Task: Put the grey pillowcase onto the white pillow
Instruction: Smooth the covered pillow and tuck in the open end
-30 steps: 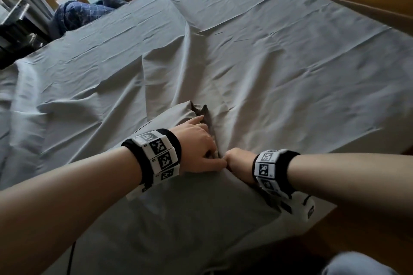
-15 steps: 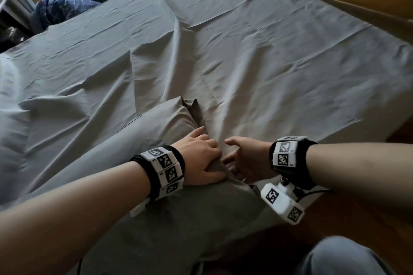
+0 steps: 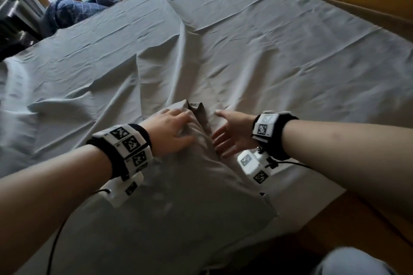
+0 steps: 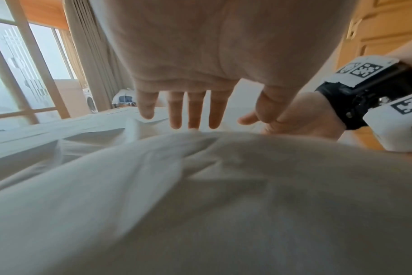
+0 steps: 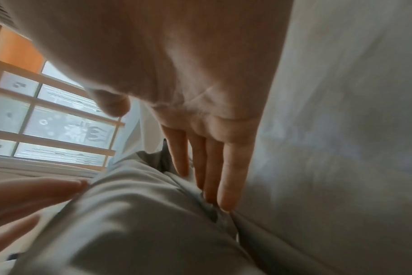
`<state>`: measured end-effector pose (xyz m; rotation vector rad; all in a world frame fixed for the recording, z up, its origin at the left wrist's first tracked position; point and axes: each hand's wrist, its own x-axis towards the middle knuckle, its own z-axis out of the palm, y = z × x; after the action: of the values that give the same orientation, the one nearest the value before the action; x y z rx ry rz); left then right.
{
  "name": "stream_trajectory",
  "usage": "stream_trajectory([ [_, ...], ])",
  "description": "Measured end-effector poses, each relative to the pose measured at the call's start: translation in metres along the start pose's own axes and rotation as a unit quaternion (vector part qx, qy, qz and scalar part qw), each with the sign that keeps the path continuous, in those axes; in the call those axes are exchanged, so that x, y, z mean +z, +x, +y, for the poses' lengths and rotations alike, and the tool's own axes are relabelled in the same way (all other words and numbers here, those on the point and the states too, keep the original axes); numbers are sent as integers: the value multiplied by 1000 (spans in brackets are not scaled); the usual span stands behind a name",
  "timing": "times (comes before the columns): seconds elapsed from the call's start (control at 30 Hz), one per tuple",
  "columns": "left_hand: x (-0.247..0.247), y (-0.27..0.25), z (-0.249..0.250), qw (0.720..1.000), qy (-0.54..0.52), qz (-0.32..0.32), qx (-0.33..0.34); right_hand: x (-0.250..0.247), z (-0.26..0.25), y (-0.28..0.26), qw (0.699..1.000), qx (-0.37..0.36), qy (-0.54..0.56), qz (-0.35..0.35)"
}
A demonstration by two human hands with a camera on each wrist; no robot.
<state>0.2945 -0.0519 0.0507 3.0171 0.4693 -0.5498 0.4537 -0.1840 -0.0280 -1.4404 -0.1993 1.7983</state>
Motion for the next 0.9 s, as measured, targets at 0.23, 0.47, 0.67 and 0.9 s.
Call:
stream_trajectory([
  [0.23,24,4,-13,1000,-2,19,-17,16,-7,29,990,9,-89,112],
  [0.47,24,12,-16,999,-22,29,-20,28,-9,40,988,19,-91,120],
  [0.67,23,8,-17,999,-33,24,-20,27,-17,41,990,2,-47,135],
  [0.9,23,9,-18,999,-43,16,-15,11,-14,34,986,-67,110,107],
])
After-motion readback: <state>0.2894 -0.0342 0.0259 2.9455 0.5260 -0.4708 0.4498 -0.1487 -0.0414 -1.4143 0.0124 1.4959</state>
